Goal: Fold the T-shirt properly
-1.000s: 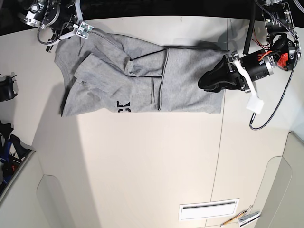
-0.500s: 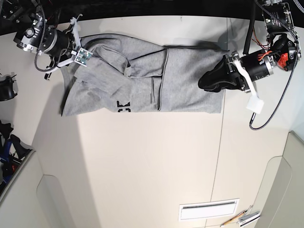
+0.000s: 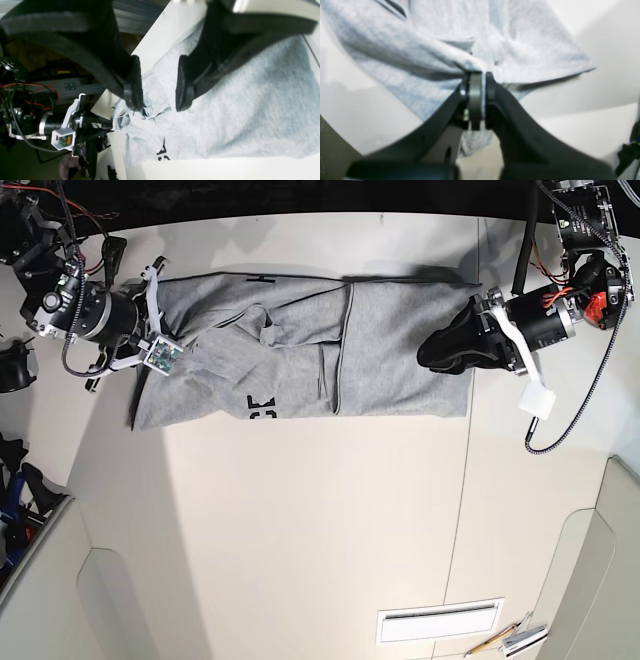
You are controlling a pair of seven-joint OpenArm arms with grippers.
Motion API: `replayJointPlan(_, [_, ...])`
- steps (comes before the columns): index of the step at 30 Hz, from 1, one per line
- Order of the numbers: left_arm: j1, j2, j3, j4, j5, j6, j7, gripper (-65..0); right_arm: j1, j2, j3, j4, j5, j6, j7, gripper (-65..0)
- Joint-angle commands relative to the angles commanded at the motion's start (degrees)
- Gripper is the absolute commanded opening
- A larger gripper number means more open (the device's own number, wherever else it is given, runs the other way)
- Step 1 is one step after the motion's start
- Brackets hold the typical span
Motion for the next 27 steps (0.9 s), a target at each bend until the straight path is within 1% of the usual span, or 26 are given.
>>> replayJointPlan(2, [0.0,0.0,0.0,0.0,0.0,0.0,0.0,-42.0,1.1,-0.8,0.0,0.0,0.2,-0.33,0.0,-65.0])
replayJointPlan(3, [0.0,0.0,0.0,0.0,0.0,0.0,0.0,-42.0,1.5,-1.4,0.0,0.0,0.2,-0.76,0.0,-65.0])
replayJointPlan(9, [0.0,0.0,0.0,0.0,0.0,0.0,0.9,-42.0,2.8,-6.2,0.0,-0.4,0.1,-0.70,0.4,-65.0])
replayJointPlan(10, [0.0,0.0,0.0,0.0,0.0,0.0,0.9,-42.0,3.1,-6.6,0.0,-0.4,0.1,-0.81,0.5,-65.0])
replayJointPlan(11, [0.0,0.0,0.0,0.0,0.0,0.0,0.9,-42.0,3.5,-6.8,0.0,-0.4,0.1,-1.29,0.7,-65.0])
replayJointPlan(13, [0.2,0.0,0.0,0.0,0.0,0.0,0.9,-42.0,4.4,-7.4,0.0,-0.8,-0.6,-2.89,0.7,-65.0])
replayJointPlan(14, [0.4,0.0,0.0,0.0,0.0,0.0,0.9,-42.0,5.0,-7.5,0.0,-1.4,-0.6,-3.19,0.7,-65.0])
replayJointPlan(17, [0.8,0.0,0.0,0.0,0.0,0.0,0.9,-42.0,7.4,-7.8,0.0,-4.7,-0.5,-3.23,0.9,-65.0])
replayJointPlan(21, [0.8,0.0,0.0,0.0,0.0,0.0,0.9,-42.0,9.5,-9.4,0.0,-9.9,-0.2,-3.23,1.1,-65.0])
replayJointPlan(22, [0.8,0.0,0.0,0.0,0.0,0.0,0.9,-42.0,9.4,-9.6,0.0,-10.9,0.9,-3.23,1.1,-62.7])
replayJointPlan(25, [0.8,0.0,0.0,0.0,0.0,0.0,0.9,-42.0,9.4,-10.3,0.0,-13.3,2.8,-3.28,0.9,-36.8])
replayJointPlan(26, [0.8,0.0,0.0,0.0,0.0,0.0,0.9,-42.0,9.4,-10.3,0.0,-13.5,3.2,-3.61,0.2,-30.9])
replayJointPlan(27, [0.8,0.0,0.0,0.0,0.0,0.0,0.8,-42.0,9.4,-10.3,0.0,-13.4,3.1,-5.09,-0.4,-27.6])
